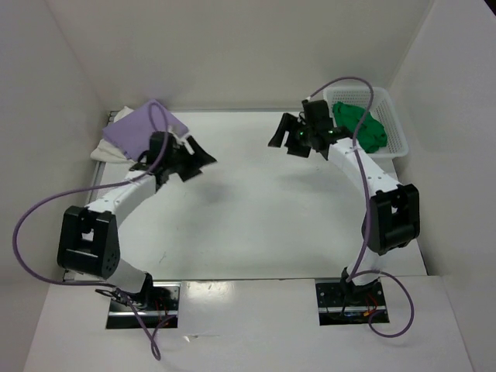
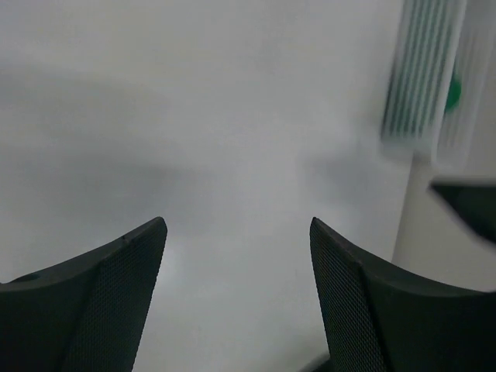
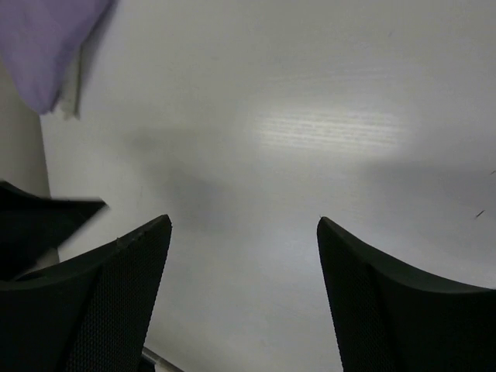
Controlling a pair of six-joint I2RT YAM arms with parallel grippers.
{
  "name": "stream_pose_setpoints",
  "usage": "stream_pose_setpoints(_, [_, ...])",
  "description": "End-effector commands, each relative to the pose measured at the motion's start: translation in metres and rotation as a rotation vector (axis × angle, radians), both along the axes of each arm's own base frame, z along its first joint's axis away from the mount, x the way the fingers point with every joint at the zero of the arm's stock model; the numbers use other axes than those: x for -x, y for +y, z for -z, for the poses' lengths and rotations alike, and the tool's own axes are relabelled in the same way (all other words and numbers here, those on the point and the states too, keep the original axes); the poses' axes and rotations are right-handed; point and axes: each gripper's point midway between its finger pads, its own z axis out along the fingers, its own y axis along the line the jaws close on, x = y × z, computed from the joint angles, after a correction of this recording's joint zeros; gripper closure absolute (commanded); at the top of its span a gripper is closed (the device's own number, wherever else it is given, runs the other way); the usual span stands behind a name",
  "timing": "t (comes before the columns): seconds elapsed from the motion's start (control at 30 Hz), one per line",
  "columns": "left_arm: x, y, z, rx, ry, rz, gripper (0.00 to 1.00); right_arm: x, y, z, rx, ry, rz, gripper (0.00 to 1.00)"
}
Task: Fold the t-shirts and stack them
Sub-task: Grab crumpled tshirt from bin with the right arm
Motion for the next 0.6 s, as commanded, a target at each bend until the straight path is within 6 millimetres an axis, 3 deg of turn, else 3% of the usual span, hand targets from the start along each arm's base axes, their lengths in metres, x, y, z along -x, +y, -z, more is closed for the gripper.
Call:
stream_pose_setpoints(0.0, [0.078,-0.102,0.033,0.132,0.157,0.392,0.18,-0.026,-0.035,-0.032,0.007,-0.062,0.072,0.19])
stream_pose_setpoints(0.03, [0.096,-0.122,0.035,0.197,0.193,0.441,0.18,-0.03,-0.043,-0.037,-0.017,-0.062,0.092,0.19])
stream_pose_setpoints(0.1, [0.137,-0.163,0.043,0.266,0.25,0.597,0.18,-0.032,-0.041,-0.047,-0.064,-0.078,0.062,0.19])
stream_pose_setpoints(0.17, [0.158,-0.179,0.05,0.305,0.294,0.67,0.17,-0.041,-0.056,-0.051,-0.067,-0.109,0.081,0.25])
stream_pose_setpoints(0.2, [0.157,-0.18,0.059,0.292,0.316,0.673,0.16,-0.049,-0.068,-0.061,-0.073,-0.13,0.123,0.28])
stream_pose_setpoints(0.23, [0.153,-0.183,0.054,0.292,0.306,0.688,0.16,-0.064,-0.099,-0.064,-0.082,-0.14,0.2,0.45])
stream_pose_setpoints(0.27, [0.152,-0.183,0.056,0.279,0.311,0.697,0.13,-0.07,-0.115,-0.062,-0.094,-0.111,0.251,0.55])
stream_pose_setpoints(0.3, [0.152,-0.183,0.058,0.277,0.327,0.694,0.13,-0.089,-0.134,-0.063,-0.073,-0.114,0.304,0.62])
stream_pose_setpoints(0.33, [0.153,-0.182,0.059,0.269,0.328,0.7,0.11,-0.096,-0.161,-0.056,-0.037,-0.089,0.38,0.69])
stream_pose_setpoints(0.37, [0.153,-0.182,0.063,0.268,0.338,0.698,0.08,-0.103,-0.172,-0.053,0.013,-0.089,0.417,0.72])
stream_pose_setpoints(0.4, [0.152,-0.18,0.062,0.278,0.34,0.697,0.06,-0.117,-0.19,-0.067,0.056,-0.132,0.473,0.72])
stream_pose_setpoints(0.43, [0.15,-0.174,0.063,0.284,0.333,0.697,0.0,-0.128,-0.209,-0.045,0.14,-0.102,0.543,0.72])
stream_pose_setpoints(0.47, [0.147,-0.171,0.062,0.285,0.325,0.697,0.0,-0.135,-0.222,-0.052,0.169,-0.109,0.585,0.73])
stream_pose_setpoints(0.5, [0.149,-0.164,0.065,0.287,0.333,0.682,0.0,-0.14,-0.235,-0.047,0.197,-0.096,0.622,0.73])
stream_pose_setpoints(0.53, [0.142,-0.155,0.063,0.303,0.311,0.662,0.0,-0.147,-0.247,-0.026,0.248,-0.063,0.663,0.73])
stream_pose_setpoints(0.57, [0.141,-0.151,0.055,0.316,0.274,0.664,0.0,-0.154,-0.259,-0.032,0.261,-0.083,0.708,0.72])
